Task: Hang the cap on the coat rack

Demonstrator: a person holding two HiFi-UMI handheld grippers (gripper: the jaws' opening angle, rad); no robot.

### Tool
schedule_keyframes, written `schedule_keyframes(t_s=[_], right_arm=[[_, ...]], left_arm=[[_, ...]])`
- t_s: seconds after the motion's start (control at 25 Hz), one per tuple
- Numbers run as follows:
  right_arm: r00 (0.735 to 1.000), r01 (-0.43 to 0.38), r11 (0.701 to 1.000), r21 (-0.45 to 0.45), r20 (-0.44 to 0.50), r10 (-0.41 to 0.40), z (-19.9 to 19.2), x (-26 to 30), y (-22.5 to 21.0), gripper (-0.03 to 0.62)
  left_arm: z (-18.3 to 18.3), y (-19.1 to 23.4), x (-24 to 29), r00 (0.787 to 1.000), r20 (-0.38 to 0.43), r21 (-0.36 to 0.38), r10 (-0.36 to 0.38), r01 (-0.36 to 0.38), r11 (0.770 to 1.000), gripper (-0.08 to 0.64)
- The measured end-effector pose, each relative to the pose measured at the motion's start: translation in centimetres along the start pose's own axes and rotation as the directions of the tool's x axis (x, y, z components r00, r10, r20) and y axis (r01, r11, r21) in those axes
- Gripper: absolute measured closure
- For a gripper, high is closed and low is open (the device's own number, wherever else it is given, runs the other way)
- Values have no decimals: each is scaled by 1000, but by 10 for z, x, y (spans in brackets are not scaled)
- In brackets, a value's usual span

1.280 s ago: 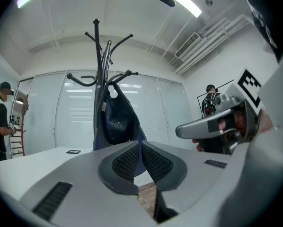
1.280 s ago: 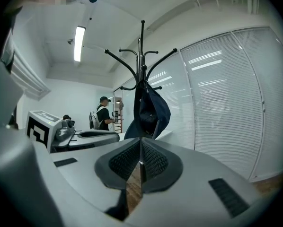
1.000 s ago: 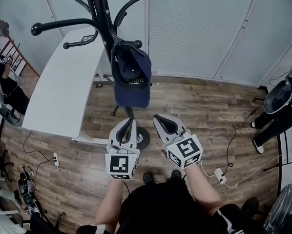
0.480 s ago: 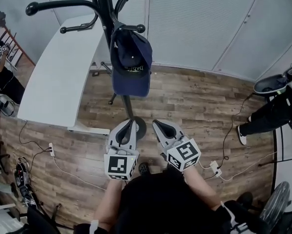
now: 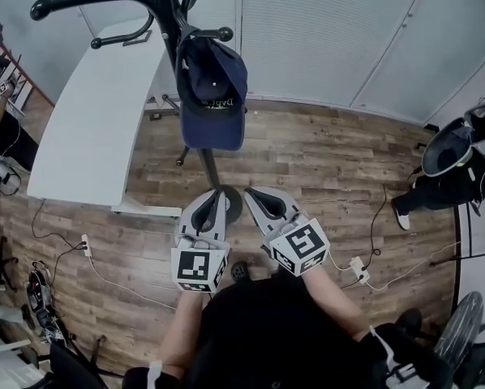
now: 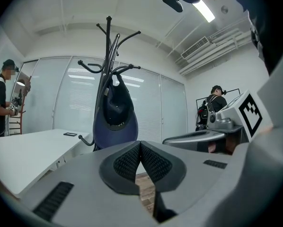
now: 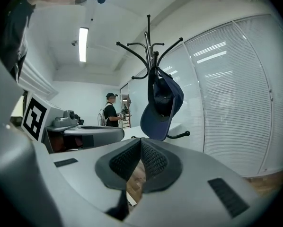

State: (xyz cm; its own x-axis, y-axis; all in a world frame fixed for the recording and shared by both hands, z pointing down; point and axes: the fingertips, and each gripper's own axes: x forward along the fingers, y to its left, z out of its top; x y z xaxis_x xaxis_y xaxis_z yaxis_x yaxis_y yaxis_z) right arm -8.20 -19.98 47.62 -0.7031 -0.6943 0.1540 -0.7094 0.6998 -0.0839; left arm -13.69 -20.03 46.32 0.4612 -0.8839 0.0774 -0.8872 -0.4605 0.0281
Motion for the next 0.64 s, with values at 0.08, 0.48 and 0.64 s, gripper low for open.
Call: schedule_keyframes(t_s=[0.08, 0.48, 0.64], right_arm=[[1000, -7, 1000, -2, 1, 7, 2, 1, 1, 561], [1000, -11, 1000, -8, -16, 11, -3, 2, 6, 561], [1000, -10, 1000, -10, -14, 10, -3, 6, 5, 561]], left_arm=[[-1, -2, 0, 1000, -4, -6, -8, 8, 1000, 543], [-6, -4, -4, 1000, -14, -25, -18, 18, 1000, 543], [-7, 1, -4, 1000, -9, -24, -4, 4, 1000, 544]])
